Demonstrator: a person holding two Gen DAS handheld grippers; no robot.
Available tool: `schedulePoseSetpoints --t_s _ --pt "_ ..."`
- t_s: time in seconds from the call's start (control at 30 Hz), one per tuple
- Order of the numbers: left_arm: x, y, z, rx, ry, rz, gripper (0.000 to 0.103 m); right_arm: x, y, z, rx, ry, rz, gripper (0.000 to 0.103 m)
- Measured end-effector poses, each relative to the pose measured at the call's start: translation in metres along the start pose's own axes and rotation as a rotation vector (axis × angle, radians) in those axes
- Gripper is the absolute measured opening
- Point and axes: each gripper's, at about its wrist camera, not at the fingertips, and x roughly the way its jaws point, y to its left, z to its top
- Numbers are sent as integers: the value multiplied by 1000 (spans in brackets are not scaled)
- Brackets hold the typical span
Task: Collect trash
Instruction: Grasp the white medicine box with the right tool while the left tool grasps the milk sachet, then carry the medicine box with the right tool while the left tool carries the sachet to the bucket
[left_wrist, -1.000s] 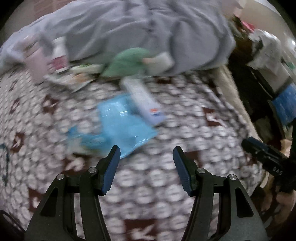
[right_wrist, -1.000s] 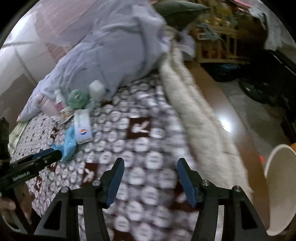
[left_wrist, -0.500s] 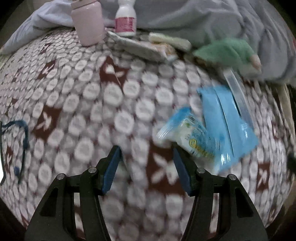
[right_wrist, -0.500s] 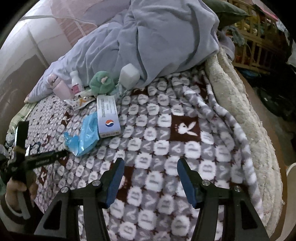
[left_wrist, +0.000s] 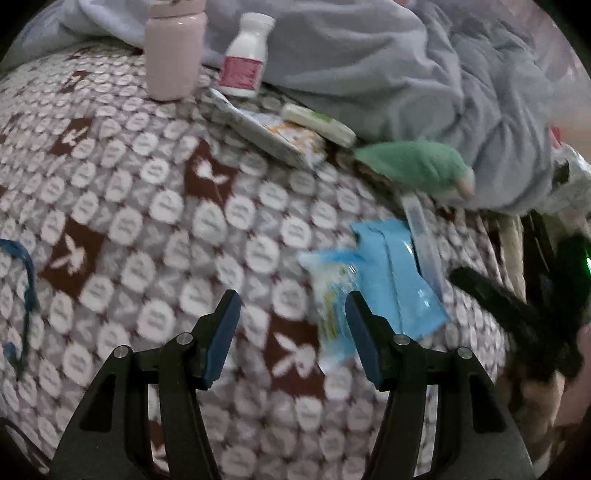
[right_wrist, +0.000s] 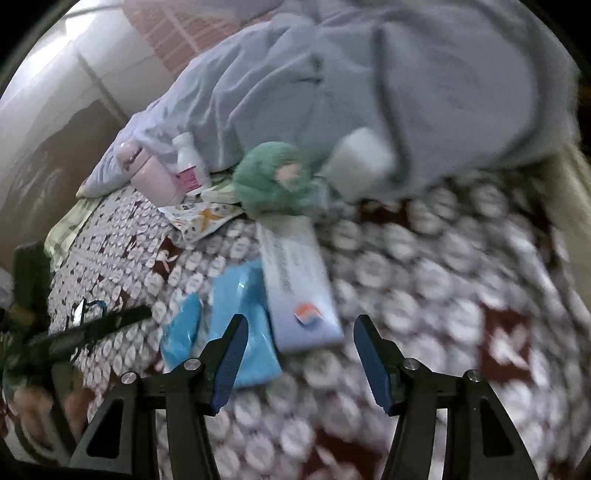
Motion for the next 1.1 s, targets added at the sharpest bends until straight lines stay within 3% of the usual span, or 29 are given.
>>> schedulePoseSetpoints --t_s 0.17,0.23,0.4,0.43,0.47,0.53,0.8,1.1 --pt "13 -18 -10 43 32 -17 58 42 -5 12 26 61 -25 56" --pt "28 -21 -7 43 44 -8 58 44 -8 9 39 60 -10 49" --pt "50 -29 -1 50 34 40 57 9 -5 -4 -31 -8 -48 47" --pt "51 -32 -2 67 24 54 53 1 -6 -6 -38 -19 -54 47" --pt "51 -34 -2 77 19 64 38 -8 -8 -8 -42 -31 -60 46" --pt "53 -40 -3 100 19 93 27 -26 -14 -17 -42 -46 -76 46" --pt "32 -59 -21 172 -40 141 25 -56 -25 -59 -64 -22 -155 46" --pt "-2 -94 -32 264 -110 135 25 -93 -32 -83 -25 -74 -143 46"
